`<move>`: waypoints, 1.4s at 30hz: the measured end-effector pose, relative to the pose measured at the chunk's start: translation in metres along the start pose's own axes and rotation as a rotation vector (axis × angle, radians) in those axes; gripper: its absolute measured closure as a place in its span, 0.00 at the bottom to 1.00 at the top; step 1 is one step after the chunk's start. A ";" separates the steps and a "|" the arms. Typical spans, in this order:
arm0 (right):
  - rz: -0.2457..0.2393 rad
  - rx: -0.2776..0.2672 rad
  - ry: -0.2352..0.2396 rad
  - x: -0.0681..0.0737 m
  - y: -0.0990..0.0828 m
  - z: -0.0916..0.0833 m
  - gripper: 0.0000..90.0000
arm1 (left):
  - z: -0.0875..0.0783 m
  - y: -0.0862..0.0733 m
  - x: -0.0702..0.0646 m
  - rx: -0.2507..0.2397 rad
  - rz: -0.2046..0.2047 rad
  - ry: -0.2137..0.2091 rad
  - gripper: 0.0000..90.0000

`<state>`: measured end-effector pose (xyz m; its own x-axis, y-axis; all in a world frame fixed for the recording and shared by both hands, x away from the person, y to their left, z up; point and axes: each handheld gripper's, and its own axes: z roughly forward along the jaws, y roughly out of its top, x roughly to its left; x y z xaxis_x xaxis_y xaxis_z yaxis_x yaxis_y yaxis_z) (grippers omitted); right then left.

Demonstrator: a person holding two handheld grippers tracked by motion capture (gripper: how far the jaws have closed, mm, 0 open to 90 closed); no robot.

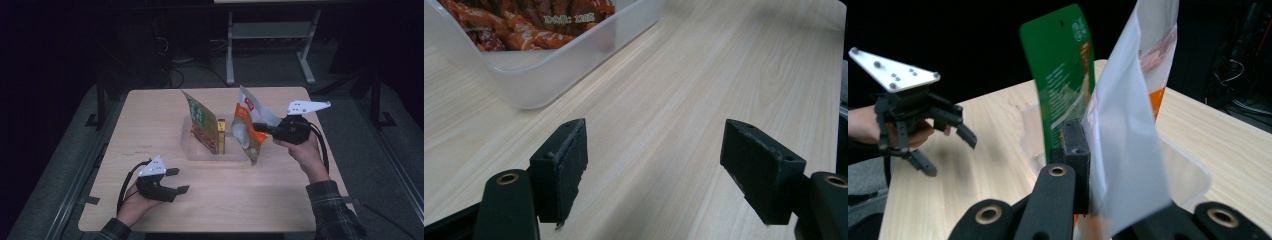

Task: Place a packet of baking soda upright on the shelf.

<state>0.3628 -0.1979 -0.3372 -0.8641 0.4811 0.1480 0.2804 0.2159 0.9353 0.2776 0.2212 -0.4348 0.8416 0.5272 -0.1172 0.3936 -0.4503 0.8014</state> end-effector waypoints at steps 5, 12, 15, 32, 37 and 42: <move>0.013 -0.012 -0.020 -0.011 0.001 0.003 1.00 | 0.003 -0.001 0.002 0.012 0.003 -0.001 0.29; 0.023 -0.026 -0.023 -0.022 0.005 0.011 1.00 | 0.006 -0.001 0.003 0.010 0.002 0.006 0.29; 0.022 -0.032 -0.025 -0.025 0.007 0.015 1.00 | 0.006 -0.002 0.003 0.007 -0.003 0.007 0.29; 0.023 -0.014 -0.029 -0.034 0.007 0.036 1.00 | 0.008 -0.002 0.003 0.024 0.011 0.008 0.30; 0.019 0.013 -0.027 -0.035 0.004 0.046 1.00 | 0.007 -0.002 0.002 0.017 0.008 0.006 0.30; 0.024 0.020 -0.023 -0.035 0.001 0.048 1.00 | 0.007 -0.003 0.003 0.019 0.008 0.006 0.30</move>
<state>0.4132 -0.1737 -0.3569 -0.8471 0.5058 0.1631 0.3097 0.2205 0.9249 0.2818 0.2192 -0.4412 0.8422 0.5283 -0.1074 0.3945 -0.4681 0.7908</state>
